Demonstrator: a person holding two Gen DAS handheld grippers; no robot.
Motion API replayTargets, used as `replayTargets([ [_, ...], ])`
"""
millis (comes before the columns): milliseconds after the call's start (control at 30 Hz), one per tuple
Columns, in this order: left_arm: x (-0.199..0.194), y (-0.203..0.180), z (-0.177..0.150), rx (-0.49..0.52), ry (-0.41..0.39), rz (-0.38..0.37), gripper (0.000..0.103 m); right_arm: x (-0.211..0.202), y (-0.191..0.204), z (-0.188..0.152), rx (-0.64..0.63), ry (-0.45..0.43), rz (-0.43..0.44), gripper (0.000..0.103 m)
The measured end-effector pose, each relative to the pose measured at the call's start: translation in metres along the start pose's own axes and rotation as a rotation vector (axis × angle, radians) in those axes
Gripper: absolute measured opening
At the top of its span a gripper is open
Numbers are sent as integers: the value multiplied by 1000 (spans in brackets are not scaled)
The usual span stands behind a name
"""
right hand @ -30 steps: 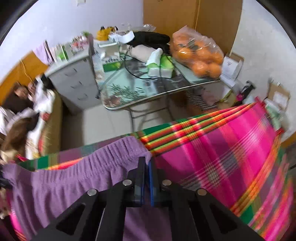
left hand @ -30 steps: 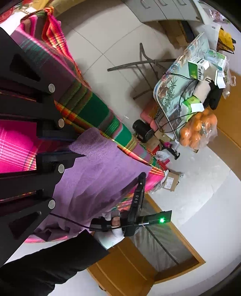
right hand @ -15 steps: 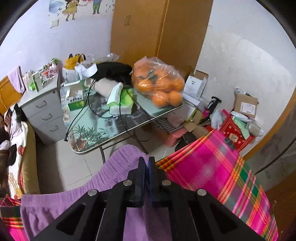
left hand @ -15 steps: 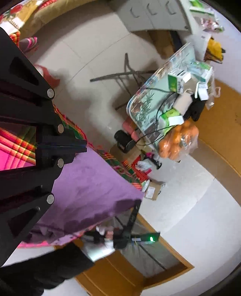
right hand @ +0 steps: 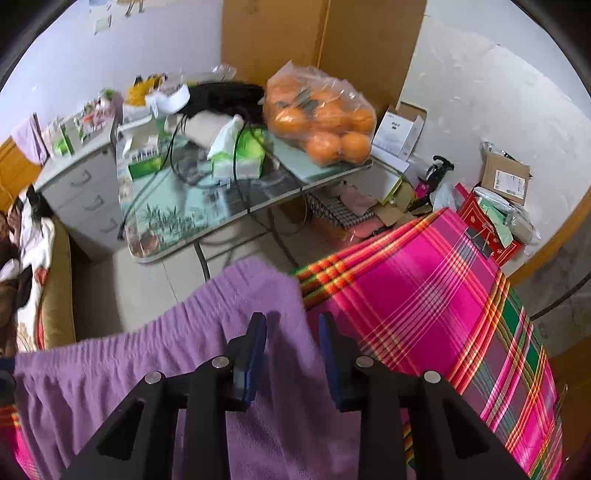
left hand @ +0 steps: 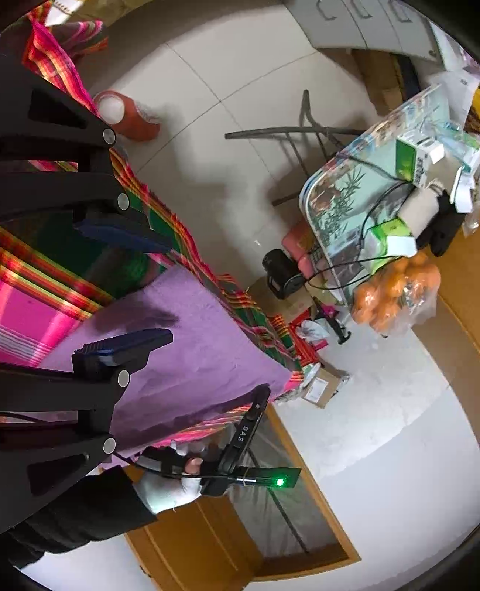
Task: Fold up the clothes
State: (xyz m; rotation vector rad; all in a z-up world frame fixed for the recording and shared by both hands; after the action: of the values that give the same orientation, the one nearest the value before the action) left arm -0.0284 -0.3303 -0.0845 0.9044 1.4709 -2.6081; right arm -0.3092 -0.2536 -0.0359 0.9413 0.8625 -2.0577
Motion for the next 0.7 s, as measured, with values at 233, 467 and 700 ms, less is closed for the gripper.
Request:
replayTargets([
  [233,-15,-4,1,38,-57,-2,9,-10,8,5,-4,-34,29,6],
  [467,-40,5,2,33,-93,14,8,-10,22,9,-12,-41,53,6],
  [700,-46,10,-8,52,-74,37,8,4,33,5,-12,-25,68,6],
])
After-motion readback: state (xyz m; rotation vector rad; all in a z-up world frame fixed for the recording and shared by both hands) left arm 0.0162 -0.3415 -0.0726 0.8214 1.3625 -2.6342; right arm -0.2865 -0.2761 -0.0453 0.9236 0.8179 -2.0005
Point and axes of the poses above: each gripper's, at about its wrist camera, not at the fingertips, and x roughly the way its jaws point, y to its left, z to its top, the point moved 9 cm from there along x, roughly the way its jaws point, and after that the axes turned 10 degrees about -z, right-handed, at the moved point
